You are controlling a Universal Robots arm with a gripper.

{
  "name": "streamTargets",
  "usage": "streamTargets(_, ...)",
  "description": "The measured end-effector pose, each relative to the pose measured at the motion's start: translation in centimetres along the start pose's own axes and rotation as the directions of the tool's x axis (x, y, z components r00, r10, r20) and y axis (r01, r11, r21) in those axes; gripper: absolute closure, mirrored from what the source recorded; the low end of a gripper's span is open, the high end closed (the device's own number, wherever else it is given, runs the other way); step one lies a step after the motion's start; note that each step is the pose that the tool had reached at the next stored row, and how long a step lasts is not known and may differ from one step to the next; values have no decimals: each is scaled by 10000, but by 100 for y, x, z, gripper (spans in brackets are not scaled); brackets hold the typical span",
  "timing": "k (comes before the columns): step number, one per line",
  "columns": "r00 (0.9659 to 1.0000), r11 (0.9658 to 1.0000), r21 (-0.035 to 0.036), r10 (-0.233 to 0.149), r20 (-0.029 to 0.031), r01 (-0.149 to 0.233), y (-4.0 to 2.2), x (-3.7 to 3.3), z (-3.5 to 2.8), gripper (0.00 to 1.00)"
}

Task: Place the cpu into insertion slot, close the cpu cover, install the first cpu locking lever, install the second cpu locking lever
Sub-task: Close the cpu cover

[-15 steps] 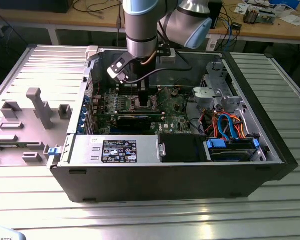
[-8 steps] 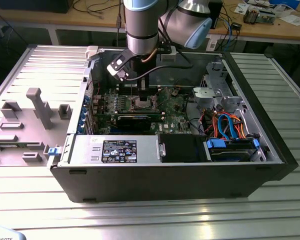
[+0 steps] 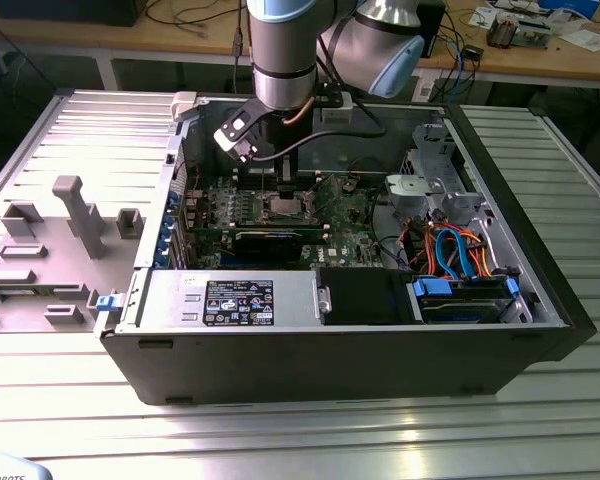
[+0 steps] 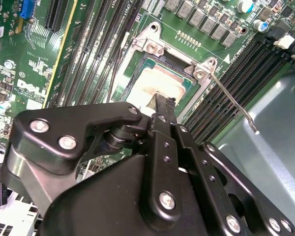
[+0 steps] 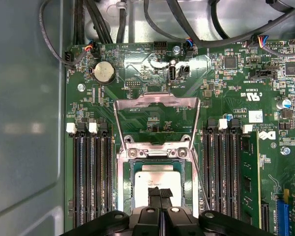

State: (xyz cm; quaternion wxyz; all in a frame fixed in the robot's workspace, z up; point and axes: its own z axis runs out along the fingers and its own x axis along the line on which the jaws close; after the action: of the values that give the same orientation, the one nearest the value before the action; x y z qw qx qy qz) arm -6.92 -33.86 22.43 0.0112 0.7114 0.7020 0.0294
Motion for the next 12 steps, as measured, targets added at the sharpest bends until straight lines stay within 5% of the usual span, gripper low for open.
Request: streamTargets(12, 10000, 10000, 10, 0, 1, 0, 0, 0, 0, 89)
